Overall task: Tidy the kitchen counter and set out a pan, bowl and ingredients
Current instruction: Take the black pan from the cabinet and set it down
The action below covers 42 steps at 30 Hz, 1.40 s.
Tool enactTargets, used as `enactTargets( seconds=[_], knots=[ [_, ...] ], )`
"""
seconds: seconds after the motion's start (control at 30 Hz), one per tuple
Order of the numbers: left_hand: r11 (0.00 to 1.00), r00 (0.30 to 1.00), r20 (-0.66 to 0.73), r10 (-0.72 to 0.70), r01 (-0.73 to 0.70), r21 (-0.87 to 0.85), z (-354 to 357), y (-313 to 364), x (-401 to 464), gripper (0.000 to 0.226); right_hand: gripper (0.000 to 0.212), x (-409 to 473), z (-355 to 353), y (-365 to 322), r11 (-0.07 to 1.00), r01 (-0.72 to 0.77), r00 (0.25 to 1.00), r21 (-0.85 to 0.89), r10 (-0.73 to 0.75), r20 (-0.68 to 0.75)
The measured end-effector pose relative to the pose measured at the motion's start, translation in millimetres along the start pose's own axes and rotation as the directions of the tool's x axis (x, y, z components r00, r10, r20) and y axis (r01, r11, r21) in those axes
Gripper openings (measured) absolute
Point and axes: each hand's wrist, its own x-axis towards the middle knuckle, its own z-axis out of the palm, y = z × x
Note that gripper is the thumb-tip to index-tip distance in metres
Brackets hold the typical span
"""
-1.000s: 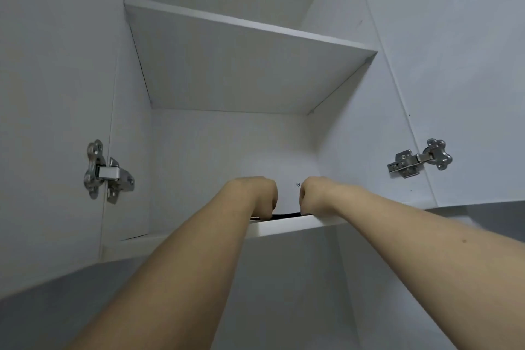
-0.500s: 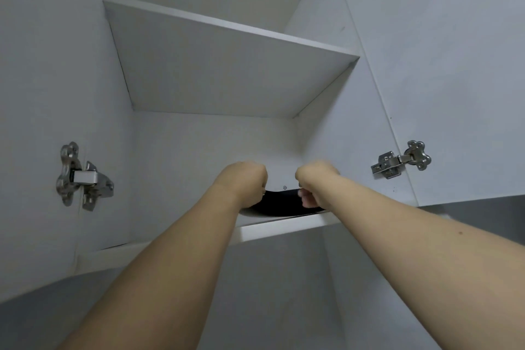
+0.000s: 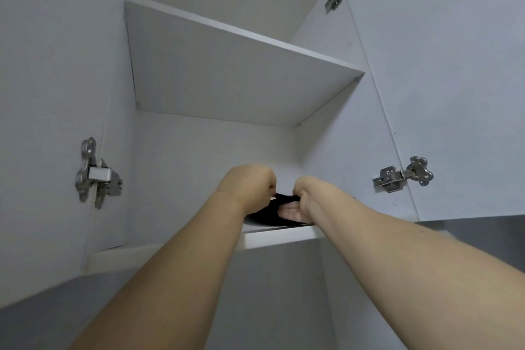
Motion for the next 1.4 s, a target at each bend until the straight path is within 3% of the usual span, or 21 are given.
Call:
enactTargets(
  seconds=[0.1,0.23,0.43,0.5,0.57,0.63,0.77,0.87,0.93,1.0,1.13,1.3,1.4],
  knots=[
    [0.930,0.973,0.030,-0.228,0.226,-0.290,4.6,-11.4,-3.0,0.039,0.028,2.2,-1.9,4.5,0.999,0.009,1.000,0.032,-0.008,-0.019],
    [0.789,0.856,0.184,-0.483,0.517,-0.333,6.3,-16.2,-3.9,0.029,0.036,-1.0,-8.2,7.1,0.990,0.039,0.999,0.133,-0.039,-0.005],
    [0.639,0.680,0.508,-0.529,0.712,-0.289,-0.9,-10.0,-0.3,0.019,0.036,0.1,-9.5,7.9,0.987,0.145,0.989,0.062,-0.145,-0.002],
    [0.549,0.606,0.586,-0.538,0.780,-0.302,1.0,-13.3,-1.6,0.022,0.031,-1.2,-10.3,7.7,0.986,0.158,0.987,0.058,-0.159,0.020],
    [0.423,0.543,0.646,-0.537,0.836,-0.350,1.7,-15.5,-3.2,0.038,0.025,-2.7,-8.8,8.4,0.983,0.171,0.983,0.072,-0.175,0.062],
    [0.272,0.534,0.667,-0.519,0.843,-0.464,-1.9,-18.0,-2.1,0.040,0.024,-3.9,-5.6,8.7,0.978,0.179,0.978,0.107,-0.189,0.091],
    [-0.140,0.573,0.632,-0.521,0.673,-0.726,-12.8,-19.1,-3.8,0.012,0.023,-3.0,-7.8,1.6,0.944,0.234,0.957,0.230,-0.266,0.116],
    [-0.387,0.546,0.663,-0.512,0.543,-0.746,-14.8,-19.2,-7.0,0.016,0.031,-5.3,-16.6,-8.4,0.930,0.240,0.948,0.278,-0.286,0.137],
    [-0.441,0.554,0.669,-0.495,0.503,-0.743,-17.2,-20.4,-6.5,0.009,0.034,-9.5,-20.0,-16.1,0.931,0.235,0.945,0.281,-0.286,0.156],
    [-0.464,0.574,0.643,-0.507,0.446,-0.765,-20.1,-22.2,-3.5,0.017,0.032,-15.3,-21.7,-23.6,0.929,0.235,0.942,0.285,-0.291,0.170],
    [-0.442,0.573,0.577,-0.582,0.373,-0.816,-28.3,-19.7,2.1,0.033,0.027,-29.2,-20.4,-33.4,0.916,0.240,0.942,0.322,-0.300,0.150],
    [-0.436,0.564,0.506,-0.653,0.266,-0.860,-56.8,-10.5,8.1,0.032,0.025,-47.7,-20.5,-47.9,0.875,0.268,0.937,0.402,-0.334,0.102],
    [-0.399,0.573,0.487,-0.659,0.282,-0.872,-77.8,-4.3,10.5,0.034,0.020,-67.8,-25.5,-56.0,0.869,0.273,0.938,0.414,-0.335,0.085]
  ],
)
